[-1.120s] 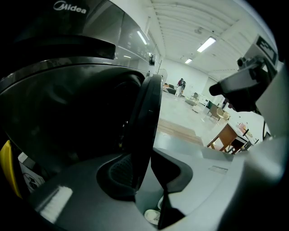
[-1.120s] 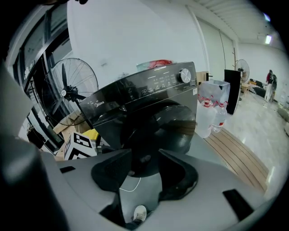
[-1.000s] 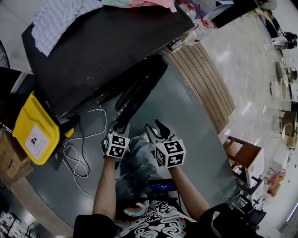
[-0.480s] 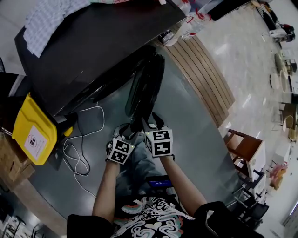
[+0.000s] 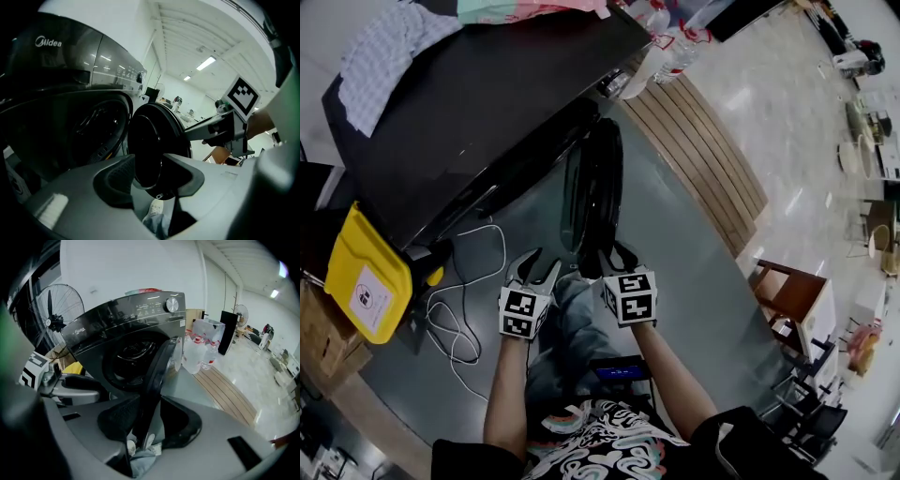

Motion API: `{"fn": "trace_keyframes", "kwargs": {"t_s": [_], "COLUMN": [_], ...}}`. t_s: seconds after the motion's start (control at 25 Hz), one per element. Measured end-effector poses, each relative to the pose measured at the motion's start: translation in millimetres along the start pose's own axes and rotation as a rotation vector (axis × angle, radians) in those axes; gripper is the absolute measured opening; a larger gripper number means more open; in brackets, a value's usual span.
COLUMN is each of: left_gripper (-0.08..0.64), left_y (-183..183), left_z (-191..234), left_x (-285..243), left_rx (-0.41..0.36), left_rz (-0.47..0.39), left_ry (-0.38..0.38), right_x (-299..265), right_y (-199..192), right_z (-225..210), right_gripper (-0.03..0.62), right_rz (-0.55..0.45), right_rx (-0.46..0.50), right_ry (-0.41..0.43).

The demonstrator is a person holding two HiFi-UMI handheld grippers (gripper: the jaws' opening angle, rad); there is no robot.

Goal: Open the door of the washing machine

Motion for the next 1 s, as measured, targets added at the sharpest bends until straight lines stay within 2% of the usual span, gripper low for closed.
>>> {"fn": "trace_keyframes", "kwargs": {"t_s": [0.2,0.32,0.4,0.76,1.0], "left_gripper": [0.181,0.181,0.179,0.173,0.167], "left_y": [25,32,36,46,54], "left_z": [-4,-12,-16,-11,-1], "left_x": [-5,-10,-15,-31,-38], "left_rx": [-0.013,-0.128,-0.163,-0.118,-0.106], "left_rz": [-0.037,0.012,0.021,0.024,0.032], "left_ry": [0.016,0.012,0.003,0.018,0.040], "right_x": [11,15,16,21,23], "right_y": [-13,-16,-18,-22,-14], "right_z": [-39,-60,-73,-142,-184], "right_gripper": [0.124,0.121,0.118,0.120,0.113], "right_rz": [0.023,0.025,0.028,0.043,0.052], "right_rx": [-0.018,-0.007,-0.009,-0.041,0.085], "right_ry": [-0.062,-0.091,-0.111,-0.237,-0.350]}}
Point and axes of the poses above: the fingertips, and each gripper's own axes: x backward along the fingers, z to its left, y out of its top, the point moved 1 cm from there along x, backward along the fingers, and after that the axes turned 6 degrees about -y, right-handed, at the moved point
